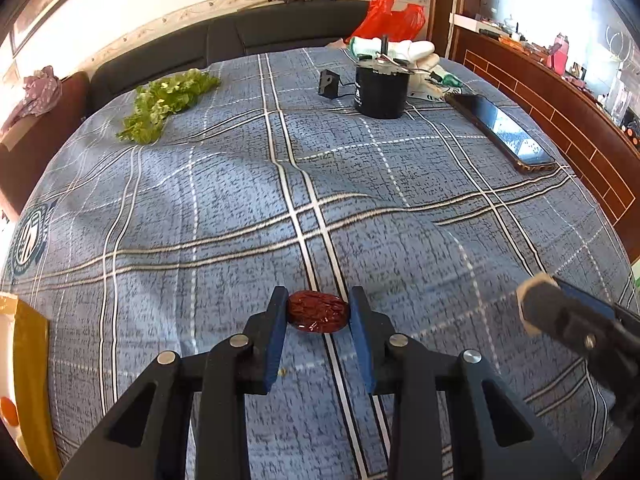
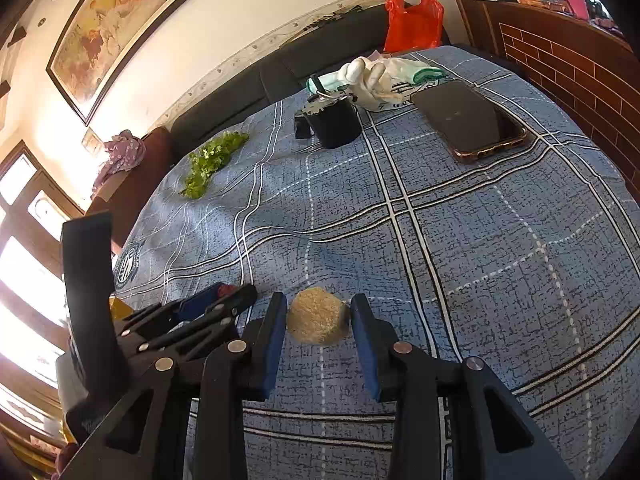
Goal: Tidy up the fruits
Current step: 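Grasp the red date with the left tool while the right tool grasps the small white chunk, then carry the red date and white chunk into the tray and open both tools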
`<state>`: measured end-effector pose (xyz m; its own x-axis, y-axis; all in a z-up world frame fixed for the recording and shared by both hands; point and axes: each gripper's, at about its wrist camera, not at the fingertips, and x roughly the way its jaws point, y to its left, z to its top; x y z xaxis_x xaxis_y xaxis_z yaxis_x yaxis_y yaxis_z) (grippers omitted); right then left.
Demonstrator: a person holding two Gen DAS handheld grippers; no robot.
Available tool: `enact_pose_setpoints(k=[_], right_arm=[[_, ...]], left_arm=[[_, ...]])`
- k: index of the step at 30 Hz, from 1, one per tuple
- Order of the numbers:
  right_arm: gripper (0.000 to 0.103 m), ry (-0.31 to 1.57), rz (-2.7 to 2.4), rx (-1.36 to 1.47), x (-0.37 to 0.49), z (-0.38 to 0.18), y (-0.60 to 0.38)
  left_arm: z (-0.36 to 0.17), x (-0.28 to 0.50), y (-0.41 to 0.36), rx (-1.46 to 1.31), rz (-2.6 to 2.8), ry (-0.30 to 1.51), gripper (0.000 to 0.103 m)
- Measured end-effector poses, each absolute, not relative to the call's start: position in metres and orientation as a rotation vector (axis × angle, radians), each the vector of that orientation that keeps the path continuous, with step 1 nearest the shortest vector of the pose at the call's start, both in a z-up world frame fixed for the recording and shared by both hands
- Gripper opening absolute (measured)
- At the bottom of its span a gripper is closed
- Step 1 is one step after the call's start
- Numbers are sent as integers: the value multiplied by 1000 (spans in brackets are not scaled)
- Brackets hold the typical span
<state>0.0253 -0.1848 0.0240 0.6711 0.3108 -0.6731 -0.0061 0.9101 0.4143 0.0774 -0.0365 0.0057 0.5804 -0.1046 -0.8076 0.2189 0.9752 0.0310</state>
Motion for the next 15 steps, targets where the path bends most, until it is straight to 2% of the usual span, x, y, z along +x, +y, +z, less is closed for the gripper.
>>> enact_pose_setpoints(k=[15], right_arm=[[36, 782, 375, 474, 18, 29, -176]], left_arm=[[62, -8, 24, 45, -116, 844, 30]])
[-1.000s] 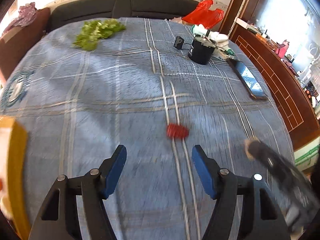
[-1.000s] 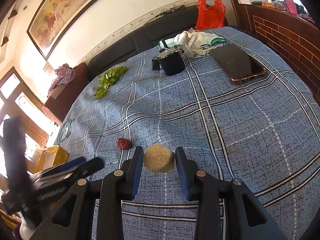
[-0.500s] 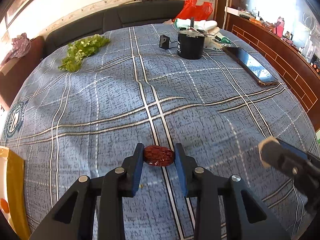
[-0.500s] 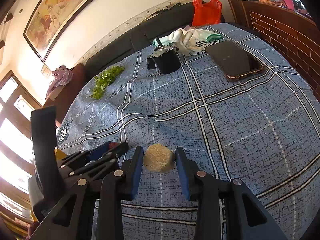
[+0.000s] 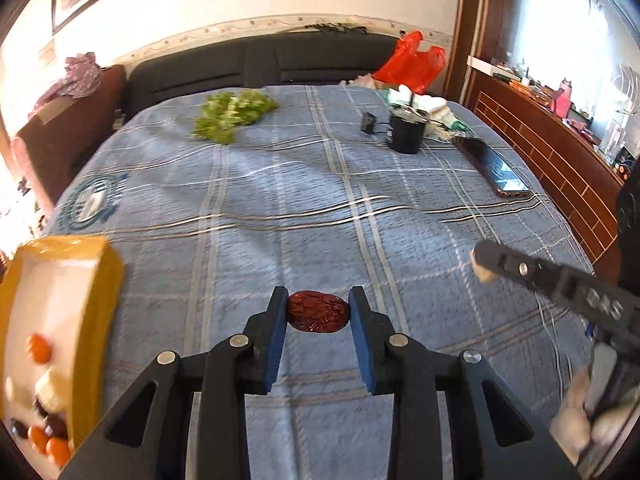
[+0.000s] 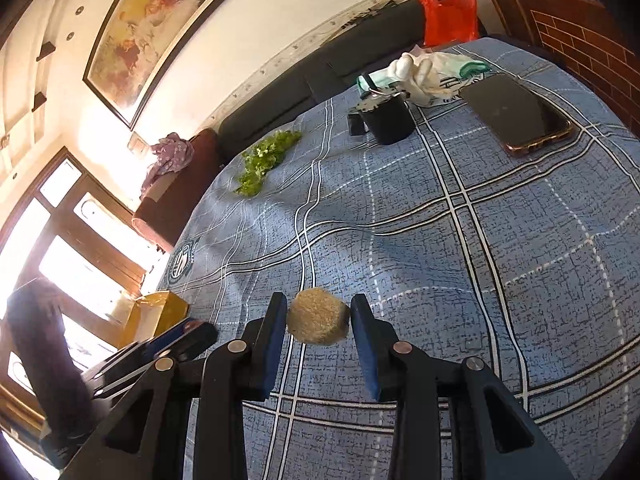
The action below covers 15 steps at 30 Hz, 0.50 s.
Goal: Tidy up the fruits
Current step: 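Carry the red date and white chunk into the tray and open both tools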
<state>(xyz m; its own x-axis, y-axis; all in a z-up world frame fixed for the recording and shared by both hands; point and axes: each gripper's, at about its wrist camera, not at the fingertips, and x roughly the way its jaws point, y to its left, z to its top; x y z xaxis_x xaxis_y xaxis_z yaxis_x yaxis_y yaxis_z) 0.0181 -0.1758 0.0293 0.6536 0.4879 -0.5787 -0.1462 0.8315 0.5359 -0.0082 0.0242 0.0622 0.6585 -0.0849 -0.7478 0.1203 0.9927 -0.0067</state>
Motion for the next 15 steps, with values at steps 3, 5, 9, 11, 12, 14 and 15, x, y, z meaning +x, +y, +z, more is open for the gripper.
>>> enact_pose_setpoints(k=[3, 5, 9, 11, 12, 14, 15], right_arm=[[36, 777, 361, 438, 16, 30, -169], [36, 778, 351, 424, 16, 29, -166], [36, 777, 320, 399, 14, 27, -162], [36, 765, 308, 375, 10, 28, -159], [36, 756, 296, 356, 8, 29, -155], [36, 753, 278, 322, 3, 28, -147], [36, 762, 273, 314, 3, 27, -144]], left_arm=[[69, -31, 42, 64, -58, 819, 30], [74, -45, 57, 57, -21, 797, 30], [80, -69, 87, 31, 47, 777, 30], [81, -79, 101, 21, 81, 769, 30], [81, -84, 109, 11, 94, 769, 30], [80, -92, 124, -17, 113, 778, 30], [79, -95, 130, -27, 122, 782, 30]])
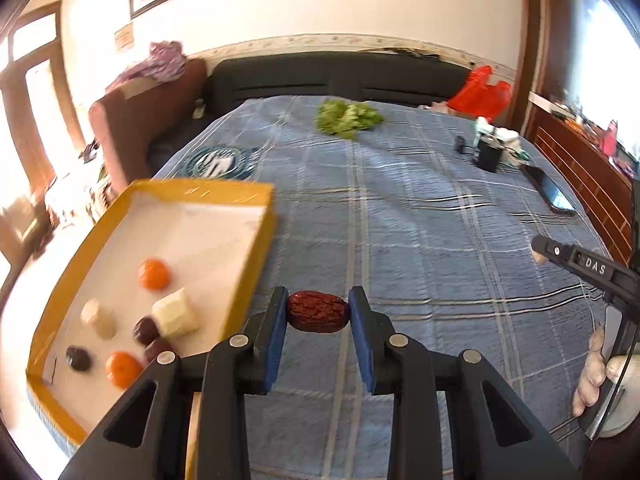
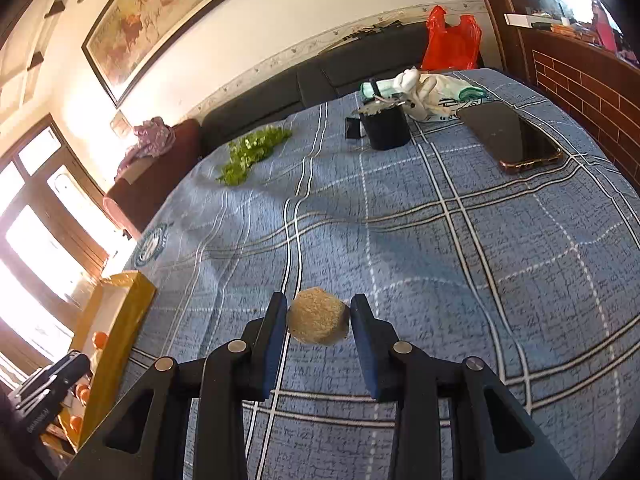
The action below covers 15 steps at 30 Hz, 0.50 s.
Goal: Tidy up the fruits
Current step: 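Carry the red date and white chunk into the tray and open both tools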
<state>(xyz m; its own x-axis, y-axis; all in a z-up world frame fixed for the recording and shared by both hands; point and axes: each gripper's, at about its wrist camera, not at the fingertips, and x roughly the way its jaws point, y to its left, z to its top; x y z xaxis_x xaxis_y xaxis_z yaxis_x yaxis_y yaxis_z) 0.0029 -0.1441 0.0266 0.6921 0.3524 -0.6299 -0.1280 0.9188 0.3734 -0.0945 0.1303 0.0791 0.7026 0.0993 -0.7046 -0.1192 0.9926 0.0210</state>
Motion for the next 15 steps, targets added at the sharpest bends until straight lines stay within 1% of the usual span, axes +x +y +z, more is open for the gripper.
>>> enact_pose_setpoints(k=[7, 15], right_arm=[[36, 807, 298, 258, -22, 28, -110], [36, 811, 419, 124, -50, 50, -33]], left_arm=[[77, -117, 184, -139, 182, 796, 30], [86, -138, 219, -197, 229, 755, 30]])
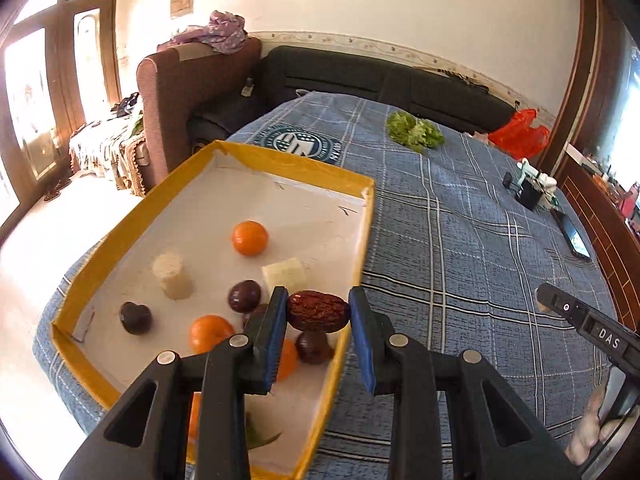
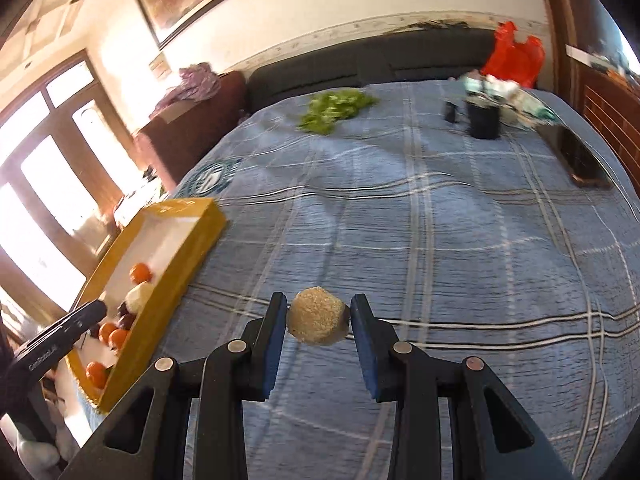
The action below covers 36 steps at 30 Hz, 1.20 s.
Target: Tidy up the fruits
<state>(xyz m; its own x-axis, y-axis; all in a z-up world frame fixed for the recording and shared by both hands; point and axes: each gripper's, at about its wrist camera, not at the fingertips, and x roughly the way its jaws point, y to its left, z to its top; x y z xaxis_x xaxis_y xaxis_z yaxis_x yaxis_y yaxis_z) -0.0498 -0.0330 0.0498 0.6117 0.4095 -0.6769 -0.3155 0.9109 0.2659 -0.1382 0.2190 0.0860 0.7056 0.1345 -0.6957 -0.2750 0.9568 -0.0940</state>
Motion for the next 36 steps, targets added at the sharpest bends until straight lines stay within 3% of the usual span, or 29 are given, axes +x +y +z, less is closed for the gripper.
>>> enact_pose_setpoints(k=[14, 24, 26, 28, 31, 36], right_arm=[[37, 885, 725, -17, -71, 59, 130], [37, 1017, 862, -65, -55, 28, 227], [38, 1042, 869, -72, -49, 22, 238], [38, 1056, 870, -78, -44, 17, 248], [38, 1044, 871, -88, -37, 16, 256], [38, 1033, 885, -84, -38, 24, 257]], left_arm=[[75, -172, 334, -328, 449, 748, 30], [52, -166, 355, -395, 433, 793, 30], [50, -167, 357, -414, 423, 794, 35], [50, -169, 360, -428, 418, 785, 49], [56, -176, 364, -438, 421, 760, 61], [69, -185, 366, -454, 428, 717, 66]])
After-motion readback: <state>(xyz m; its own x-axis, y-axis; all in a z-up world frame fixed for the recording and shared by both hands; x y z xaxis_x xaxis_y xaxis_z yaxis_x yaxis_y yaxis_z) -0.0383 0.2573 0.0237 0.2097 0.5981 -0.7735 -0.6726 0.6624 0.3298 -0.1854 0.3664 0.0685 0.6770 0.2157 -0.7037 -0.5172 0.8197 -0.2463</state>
